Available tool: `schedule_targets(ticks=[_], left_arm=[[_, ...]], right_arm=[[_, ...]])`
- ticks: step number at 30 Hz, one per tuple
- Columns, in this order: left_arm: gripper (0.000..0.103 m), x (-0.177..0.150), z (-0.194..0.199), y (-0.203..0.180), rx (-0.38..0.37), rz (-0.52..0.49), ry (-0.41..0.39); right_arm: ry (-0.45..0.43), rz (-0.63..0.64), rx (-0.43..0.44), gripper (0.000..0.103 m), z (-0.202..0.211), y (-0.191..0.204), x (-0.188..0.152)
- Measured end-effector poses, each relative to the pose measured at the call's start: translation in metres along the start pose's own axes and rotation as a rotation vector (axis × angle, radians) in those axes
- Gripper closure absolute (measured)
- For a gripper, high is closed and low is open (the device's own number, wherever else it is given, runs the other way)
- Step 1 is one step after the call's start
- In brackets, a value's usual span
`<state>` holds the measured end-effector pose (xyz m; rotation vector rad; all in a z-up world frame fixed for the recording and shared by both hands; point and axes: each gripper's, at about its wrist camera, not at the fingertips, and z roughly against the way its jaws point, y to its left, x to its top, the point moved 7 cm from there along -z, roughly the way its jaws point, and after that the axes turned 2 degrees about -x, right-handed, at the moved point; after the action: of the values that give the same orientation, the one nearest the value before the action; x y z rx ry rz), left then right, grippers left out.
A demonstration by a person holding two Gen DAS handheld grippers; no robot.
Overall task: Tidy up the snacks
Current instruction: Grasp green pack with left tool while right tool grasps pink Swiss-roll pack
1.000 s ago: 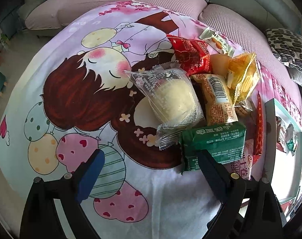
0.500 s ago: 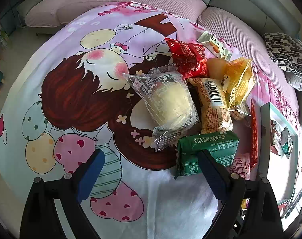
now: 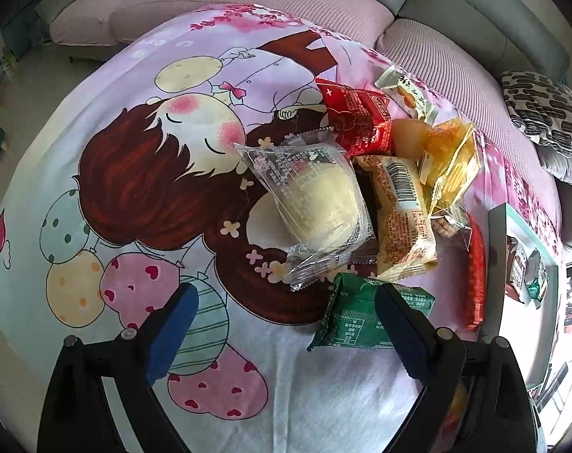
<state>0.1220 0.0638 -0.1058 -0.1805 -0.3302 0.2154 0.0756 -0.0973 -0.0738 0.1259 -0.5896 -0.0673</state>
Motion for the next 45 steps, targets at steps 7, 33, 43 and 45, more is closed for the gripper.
schedule_targets(ticks=[7, 33, 43, 45], left_arm=[[0.008, -0.002, -0.004, -0.005, -0.007, -0.008, 0.013], [0.020, -0.019, -0.039, -0.067, -0.094, -0.138, 0.129], [0.032, -0.022, -0.036, -0.044, -0.089, -0.080, 0.108], [0.032, -0.025, -0.036, -0.040, -0.085, -0.073, 0.106]], right_arm=[[0.102, -0.010, 0.007, 0.074, -0.017, -0.003, -0.011], [0.250, 0.020, 0.009, 0.046, -0.038, 0.001, -0.043], [0.255, 0.107, -0.053, 0.044, -0.046, 0.014, -0.049], [0.252, 0.134, -0.074, 0.044, -0.048, 0.017, -0.050]])
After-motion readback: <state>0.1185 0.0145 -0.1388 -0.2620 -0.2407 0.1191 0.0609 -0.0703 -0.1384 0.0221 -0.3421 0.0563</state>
